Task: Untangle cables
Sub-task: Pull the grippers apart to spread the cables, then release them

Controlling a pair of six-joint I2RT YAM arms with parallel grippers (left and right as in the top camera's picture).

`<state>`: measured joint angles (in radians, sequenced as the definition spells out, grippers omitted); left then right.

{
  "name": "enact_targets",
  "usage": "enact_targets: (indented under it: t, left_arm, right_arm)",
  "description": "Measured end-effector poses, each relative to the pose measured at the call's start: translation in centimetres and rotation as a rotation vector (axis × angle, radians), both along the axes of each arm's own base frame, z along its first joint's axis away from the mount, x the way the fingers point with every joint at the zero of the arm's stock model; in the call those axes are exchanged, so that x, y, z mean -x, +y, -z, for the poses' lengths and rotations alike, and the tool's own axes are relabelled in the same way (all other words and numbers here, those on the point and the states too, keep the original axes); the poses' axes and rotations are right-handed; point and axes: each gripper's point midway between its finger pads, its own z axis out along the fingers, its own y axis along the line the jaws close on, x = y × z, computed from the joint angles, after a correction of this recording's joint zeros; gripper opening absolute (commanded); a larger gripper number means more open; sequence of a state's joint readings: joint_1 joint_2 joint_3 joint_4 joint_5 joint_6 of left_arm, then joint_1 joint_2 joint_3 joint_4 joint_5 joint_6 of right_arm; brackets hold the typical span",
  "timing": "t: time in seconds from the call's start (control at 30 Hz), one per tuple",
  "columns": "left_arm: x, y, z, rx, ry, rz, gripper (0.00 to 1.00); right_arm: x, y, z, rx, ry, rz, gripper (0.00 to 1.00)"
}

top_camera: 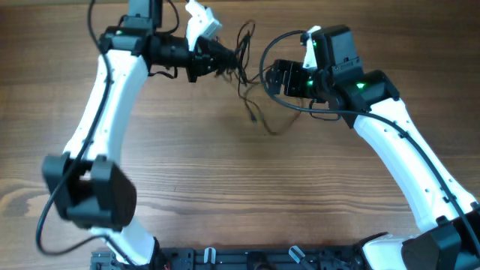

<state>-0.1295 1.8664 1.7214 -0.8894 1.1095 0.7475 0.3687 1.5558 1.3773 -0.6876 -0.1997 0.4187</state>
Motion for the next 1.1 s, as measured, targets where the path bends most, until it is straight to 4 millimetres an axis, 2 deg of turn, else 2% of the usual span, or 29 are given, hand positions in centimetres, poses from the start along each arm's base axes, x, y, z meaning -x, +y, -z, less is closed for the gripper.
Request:
enact_targets:
  t: [0.03,0.1,0.17,0.2,0.23,0.27,0.3,0.33,0.37,0.47,0.53,0.6,0.7,0.8,0.83,0.97,1.0,1.1]
  left_arm:
    - [0.5,0.2,-2.6,0.017,-0.065,-0.009,0.04]
    - [0.9,0.5,-4.5,0.027,-0.111,-0.022,0.04]
    - [1.5,1.0,-6.3,0.033,-0.149,-0.038,0.04]
    - [1.7,1.1,-6.7,0.034,-0.159,-0.043,0.04]
    - [1.7,1.2,-7.2,0.032,-0.168,-0.054,0.04]
    - [1.7,1.3,-7.4,0.031,-0.165,-0.065,0.04]
    - [1.5,1.5,-7.5,0.022,-0.175,-0.08,0.04]
    - [1.4,1.5,-7.5,0.017,-0.17,-0.089,0.04]
    - [1.3,1.6,-7.4,0.013,-0.167,-0.096,0.04]
    - [1.2,1.6,-7.4,0.01,-0.161,-0.103,0.04]
    - [1.0,1.7,-7.4,0.007,-0.164,-0.111,0.04]
    - [0.6,2.0,-7.5,0.005,-0.168,-0.13,0.04]
    - [-0.3,3.7,-7.4,-0.007,-0.159,-0.188,0.04]
    - [-1.4,6.5,-7.3,-0.012,-0.151,-0.261,0.04]
    - [-1.9,8.0,-7.3,-0.015,-0.149,-0.299,0.04]
    - [-2.6,11.3,-7.3,-0.008,-0.125,-0.377,0.04]
    - [-2.8,12.3,-7.4,-0.01,-0.127,-0.403,0.04]
    - [-2.9,17.3,-8.6,-0.017,-0.147,-0.533,0.04]
  right_arm:
    - [-0.1,0.5,-0.2,-0.005,-0.019,-0.039,0.96]
    - [-0.5,1.5,-0.7,-0.027,-0.062,-0.107,0.9]
    - [-0.7,2.5,-0.8,-0.052,-0.083,-0.169,0.68]
    - [-0.8,2.9,-0.8,-0.063,-0.089,-0.187,0.61]
    - [-0.8,3.3,-0.9,-0.074,-0.098,-0.21,0.51]
    - [-0.8,3.7,-1.2,-0.09,-0.11,-0.232,0.47]
    - [-0.8,3.9,-1.4,-0.101,-0.117,-0.243,0.35]
    - [-0.8,4.2,-1.6,-0.112,-0.124,-0.258,0.17]
    - [-0.7,4.3,-1.6,-0.116,-0.127,-0.267,0.04]
    - [-0.7,4.4,-1.6,-0.123,-0.122,-0.27,0.04]
    - [-0.9,3.7,-1.0,-0.098,-0.098,-0.216,0.04]
    - [-1.2,1.9,0.3,-0.033,-0.05,-0.112,0.04]
    - [-1.7,-1.2,1.7,0.077,-0.012,0.046,0.04]
    - [-2.3,-5.0,2.4,0.167,0.004,0.182,0.04]
    - [-2.7,-6.5,2.4,0.184,0.003,0.229,0.04]
    - [-3.9,-9.8,2.0,0.172,-0.003,0.316,0.04]
    - [-4.0,-11.1,1.9,0.189,0.0,0.351,0.04]
    - [-4.2,-16.7,2.3,0.234,0.024,0.48,0.04]
